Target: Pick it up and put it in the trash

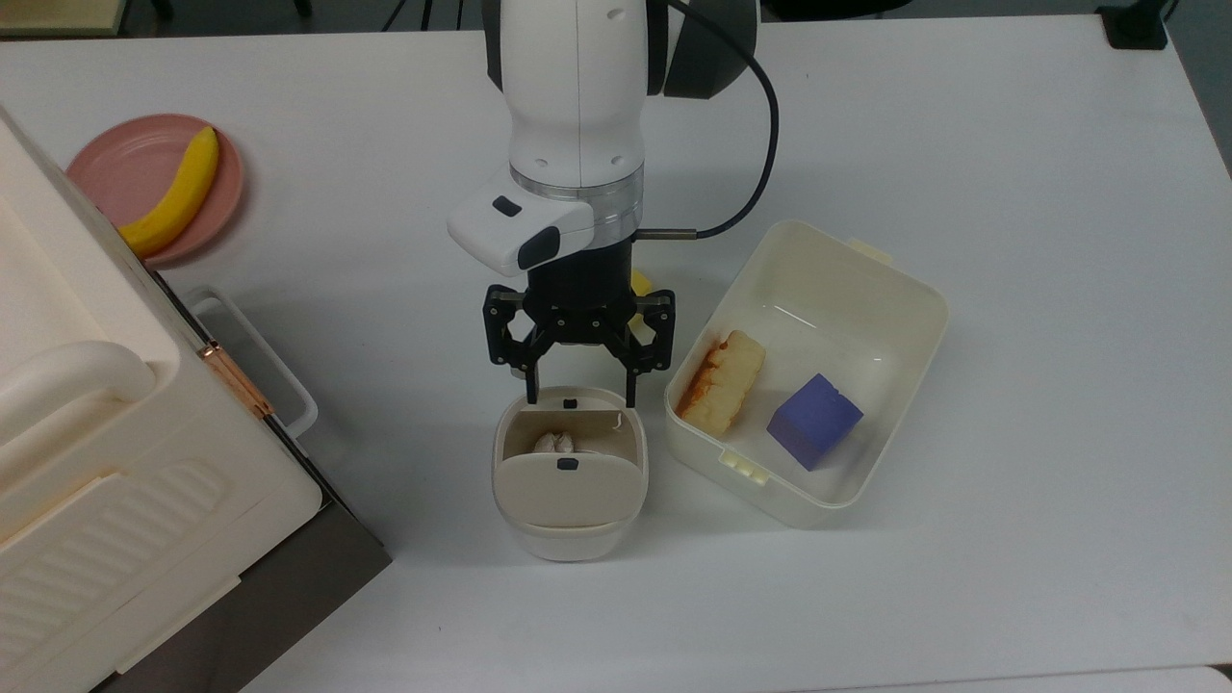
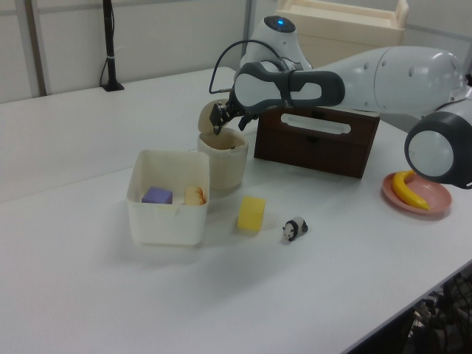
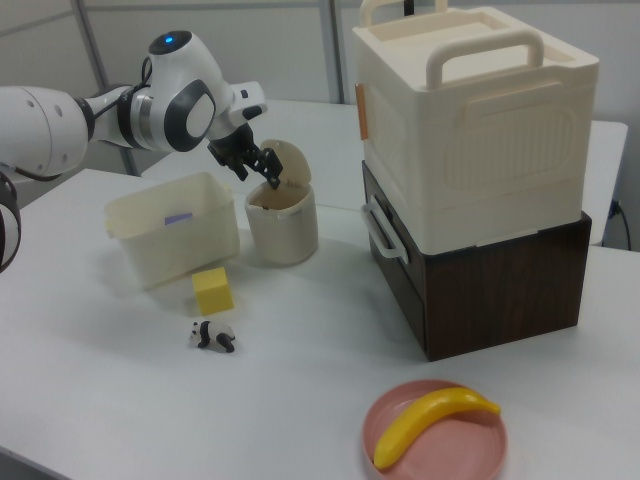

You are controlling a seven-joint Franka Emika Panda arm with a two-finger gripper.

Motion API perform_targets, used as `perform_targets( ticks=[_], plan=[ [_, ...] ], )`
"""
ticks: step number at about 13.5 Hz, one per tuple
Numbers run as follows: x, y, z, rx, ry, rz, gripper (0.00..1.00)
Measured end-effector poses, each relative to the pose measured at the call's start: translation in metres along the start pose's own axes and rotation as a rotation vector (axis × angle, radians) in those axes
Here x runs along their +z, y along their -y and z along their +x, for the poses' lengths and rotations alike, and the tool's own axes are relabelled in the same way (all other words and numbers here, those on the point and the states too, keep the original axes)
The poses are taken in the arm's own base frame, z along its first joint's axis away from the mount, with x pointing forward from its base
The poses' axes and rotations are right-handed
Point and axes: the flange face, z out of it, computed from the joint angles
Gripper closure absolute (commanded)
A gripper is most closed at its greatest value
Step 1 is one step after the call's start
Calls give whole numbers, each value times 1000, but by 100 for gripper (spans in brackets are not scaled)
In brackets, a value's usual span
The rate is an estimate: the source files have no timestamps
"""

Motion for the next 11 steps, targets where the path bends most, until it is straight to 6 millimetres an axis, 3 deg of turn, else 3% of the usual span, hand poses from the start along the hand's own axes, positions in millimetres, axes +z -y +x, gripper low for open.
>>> perform_targets(
  ticks=[3, 5, 8, 11],
  plan=[
    [-8, -1, 3, -7, -12, -8, 0],
    [-23, -6, 2, -1, 23, -14, 0],
    [-57, -16, -12, -27, 179, -61, 0],
    [-114, -28, -38, -88, 349, -69, 0]
  ],
)
